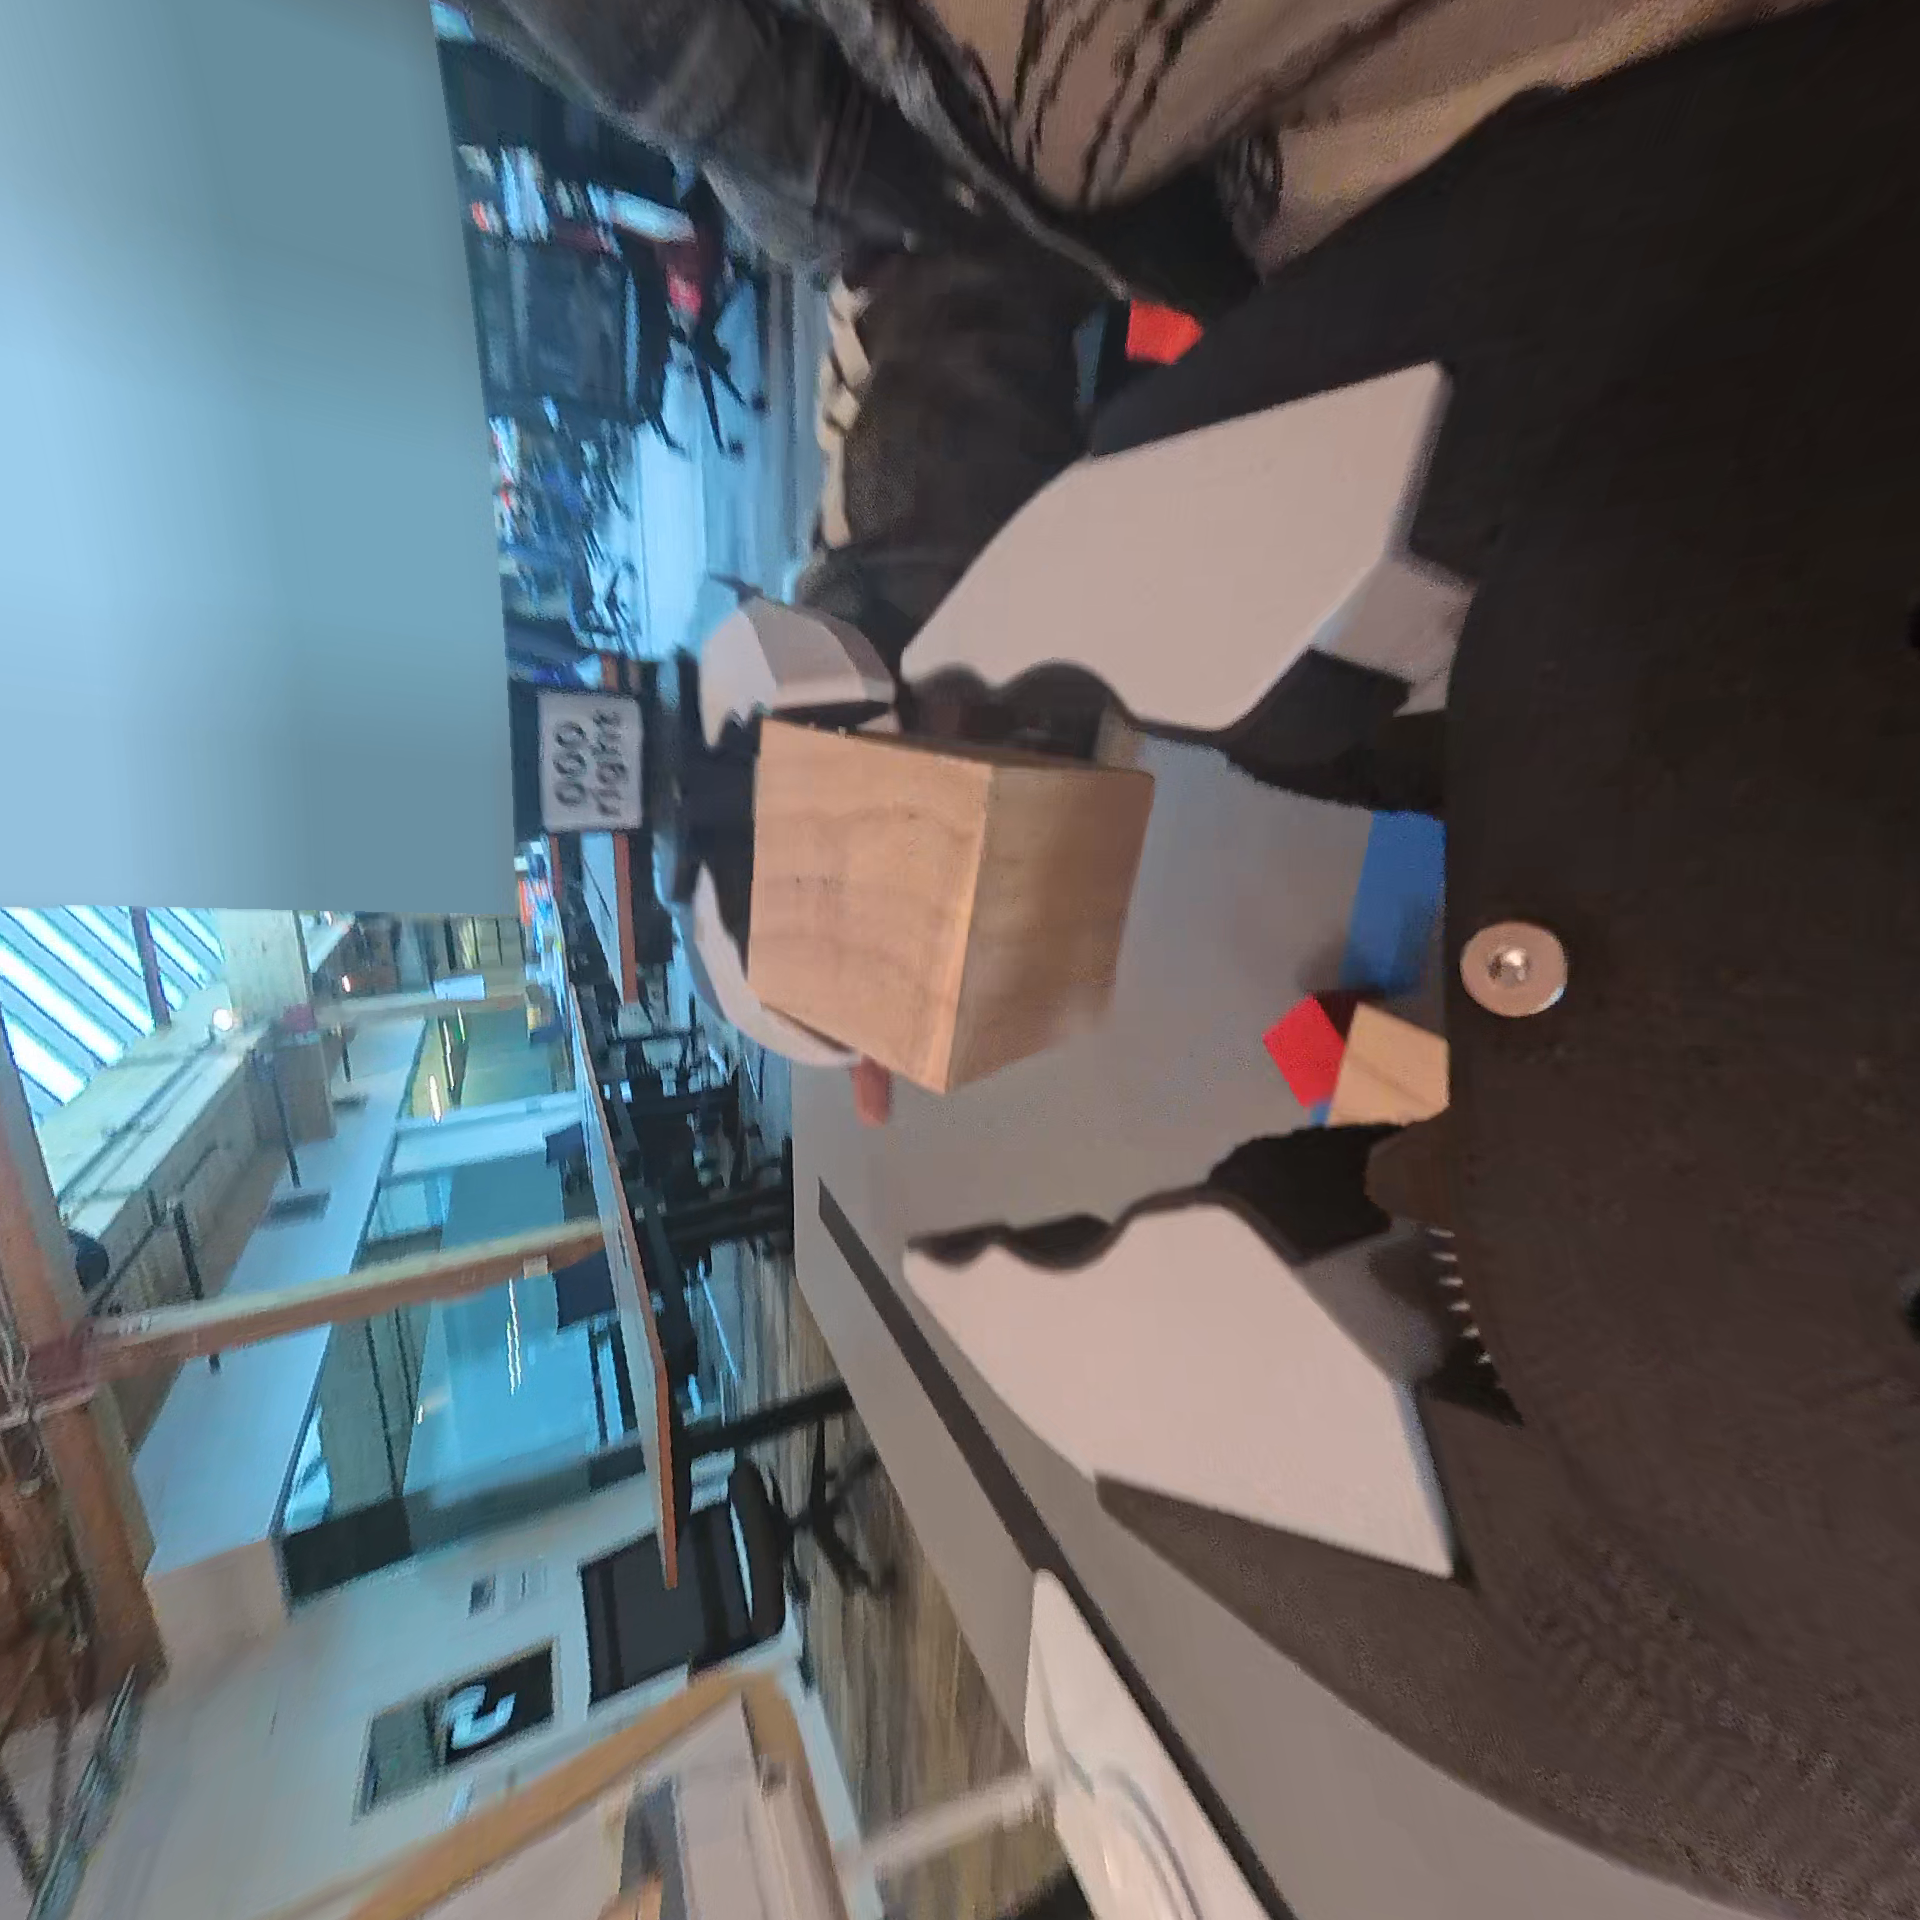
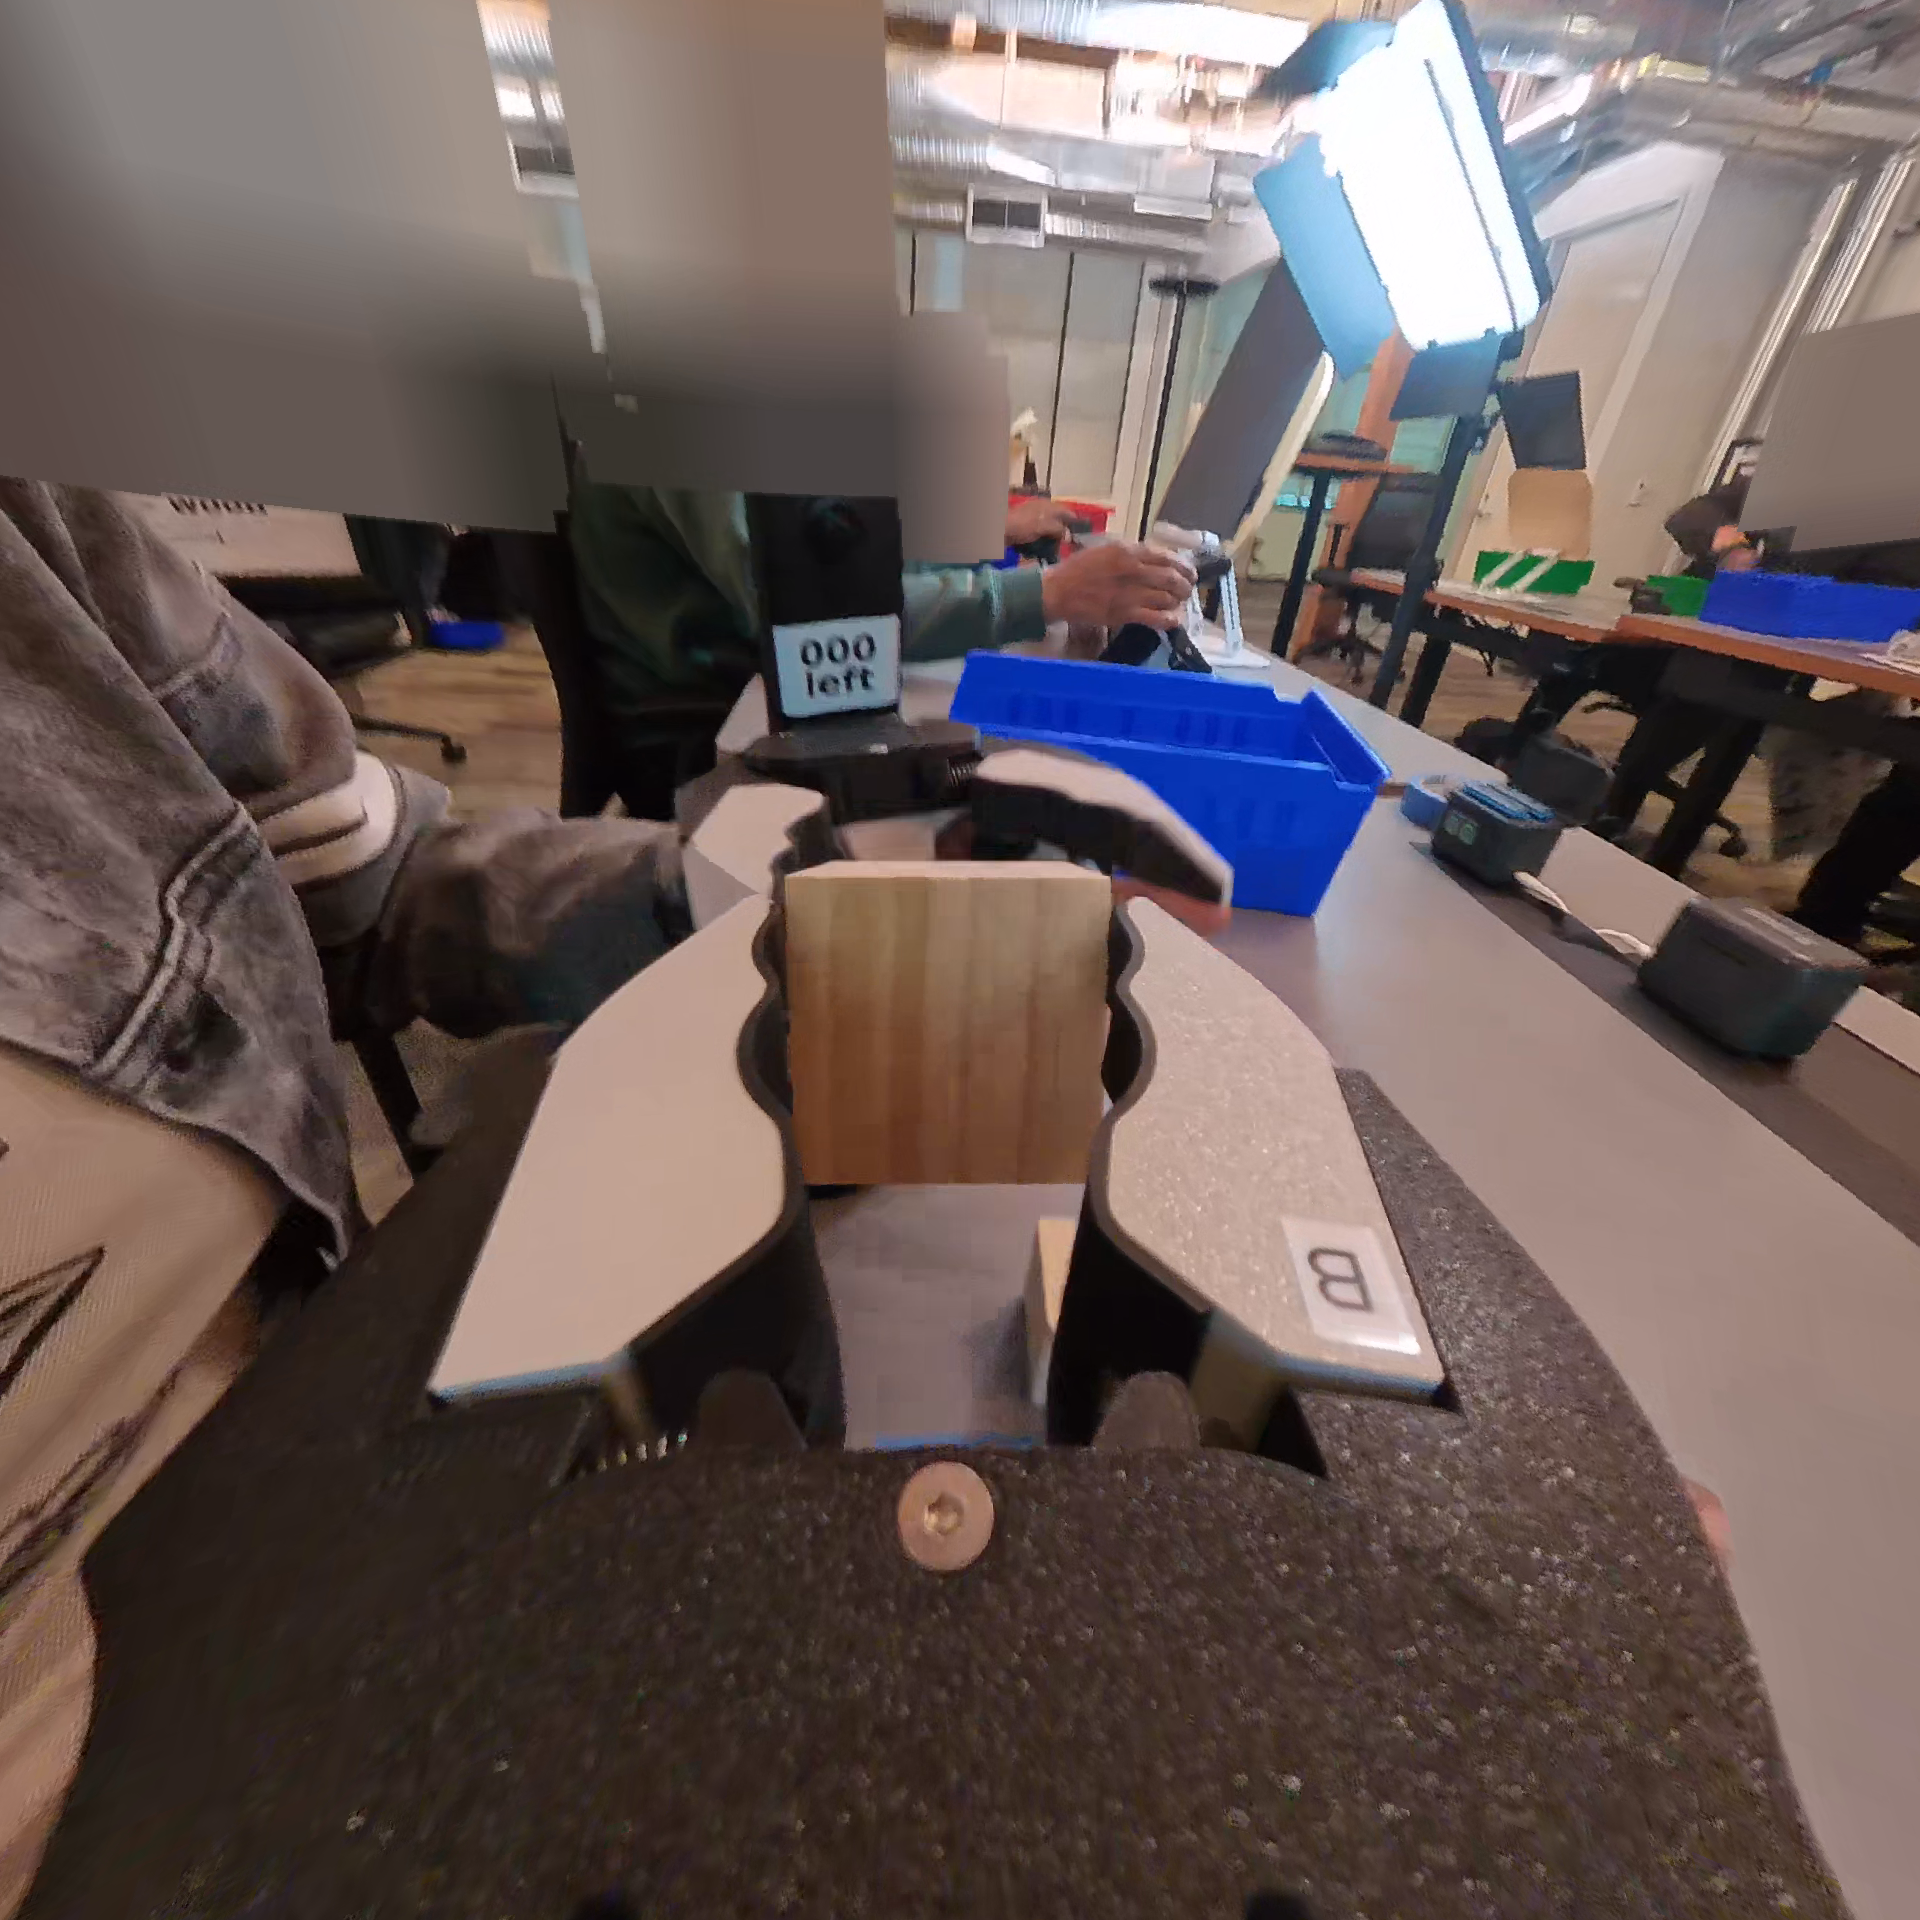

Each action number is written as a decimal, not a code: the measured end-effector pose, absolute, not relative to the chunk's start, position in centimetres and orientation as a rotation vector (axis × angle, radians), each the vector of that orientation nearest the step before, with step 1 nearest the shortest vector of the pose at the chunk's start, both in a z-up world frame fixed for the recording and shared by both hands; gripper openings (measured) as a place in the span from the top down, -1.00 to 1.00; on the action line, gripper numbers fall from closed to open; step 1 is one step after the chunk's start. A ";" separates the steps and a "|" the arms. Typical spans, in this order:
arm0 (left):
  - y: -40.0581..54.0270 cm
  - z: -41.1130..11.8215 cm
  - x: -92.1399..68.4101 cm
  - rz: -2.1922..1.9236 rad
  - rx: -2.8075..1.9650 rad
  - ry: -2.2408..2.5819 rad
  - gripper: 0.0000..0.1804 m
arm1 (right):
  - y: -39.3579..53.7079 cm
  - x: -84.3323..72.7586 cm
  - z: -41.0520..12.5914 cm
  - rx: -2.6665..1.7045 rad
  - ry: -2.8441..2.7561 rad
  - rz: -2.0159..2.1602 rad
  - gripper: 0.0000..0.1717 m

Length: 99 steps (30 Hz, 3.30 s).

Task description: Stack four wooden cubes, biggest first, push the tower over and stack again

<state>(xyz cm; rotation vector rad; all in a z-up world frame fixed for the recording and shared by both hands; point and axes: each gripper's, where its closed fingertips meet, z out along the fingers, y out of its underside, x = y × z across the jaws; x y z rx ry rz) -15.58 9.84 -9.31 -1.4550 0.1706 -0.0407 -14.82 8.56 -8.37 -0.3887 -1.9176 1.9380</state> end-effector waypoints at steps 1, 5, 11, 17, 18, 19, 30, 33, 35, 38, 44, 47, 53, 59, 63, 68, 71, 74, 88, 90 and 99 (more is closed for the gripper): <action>9.8 -9.5 -16.2 0.009 -1.472 0.164 -0.18 | 9.1 -15.0 -8.5 -0.389 -1.950 1.881 0.32; 9.3 -11.0 -18.8 0.143 -1.553 0.109 -0.41 | 12.9 -16.4 -9.3 -0.369 -2.149 1.546 0.32; 8.8 -11.9 -20.7 0.184 -1.543 0.024 -0.41 | 21.3 -20.9 -13.3 -0.425 -2.485 0.953 0.31; 8.8 -12.6 -21.1 0.211 -1.573 0.022 -0.41 | 27.4 -23.7 -18.2 -0.491 -2.732 0.631 0.31; 8.8 -12.8 -21.1 0.219 -1.584 0.027 -0.41 | 28.0 -23.9 -18.8 -0.500 -2.768 0.605 0.31; 8.9 -13.1 -21.1 0.224 -1.596 0.033 -0.41 | 28.6 -24.1 -19.5 -0.516 -2.799 0.578 0.32; 9.1 -14.4 -20.8 0.210 -1.662 0.069 -0.42 | 30.4 -24.6 -22.3 -0.640 -2.924 0.515 0.32; 9.1 -14.5 -20.7 0.207 -1.664 0.073 -0.42 | 30.6 -24.5 -22.7 -0.654 -2.941 0.502 0.32; 9.1 -14.6 -20.7 0.210 -1.668 0.077 -0.42 | 30.8 -24.4 -22.9 -0.667 -2.956 0.494 0.32; 9.1 -14.6 -20.7 0.209 -1.670 0.076 -0.42 | 30.9 -24.2 -23.4 -0.672 -2.968 0.482 0.32; 9.1 -15.0 -20.7 0.207 -1.686 0.082 -0.41 | 30.5 -24.5 -23.0 -0.731 -2.905 0.553 0.10; 9.1 -15.4 -20.8 0.214 -1.711 0.089 -0.41 | 29.6 -24.5 -21.8 -0.739 -2.823 0.635 -0.10; 9.1 -17.0 -20.8 0.232 -1.809 0.127 -0.19 | 24.7 -22.8 -17.0 -0.769 -2.467 1.110 -0.72; 9.2 -21.0 -20.2 0.188 -2.154 0.329 0.08 | 19.3 -18.1 -14.2 -0.600 -2.125 1.564 -0.71; 9.1 -22.8 -20.9 0.221 -2.420 0.562 0.20 | 18.9 -17.7 -15.2 -0.634 -2.082 1.637 -0.71; 9.6 -24.7 -21.1 0.142 -2.617 0.767 0.41 | 19.2 -17.7 -14.6 -0.637 -2.048 1.683 -0.71; 9.5 -24.8 -21.1 0.065 -2.644 0.708 0.48 | 19.4 -17.6 -14.5 -0.642 -2.018 1.703 -0.71; 10.1 -22.5 -21.5 -0.012 -2.473 0.415 0.49 | 19.4 -17.7 -14.1 -0.627 -1.982 1.695 -0.71; 11.4 -7.3 -16.6 -0.984 -1.085 -0.377 0.49 | 12.0 -15.9 -8.3 -0.073 -1.688 1.317 -0.13; 12.0 -7.8 -15.7 -1.000 -1.131 -0.363 0.48 | 11.2 -15.7 -7.9 -0.015 -1.706 1.285 -0.07; 12.7 -8.6 -13.9 -1.014 -1.278 -0.249 0.48 | 11.0 -15.5 -8.3 0.137 -1.880 1.120 0.46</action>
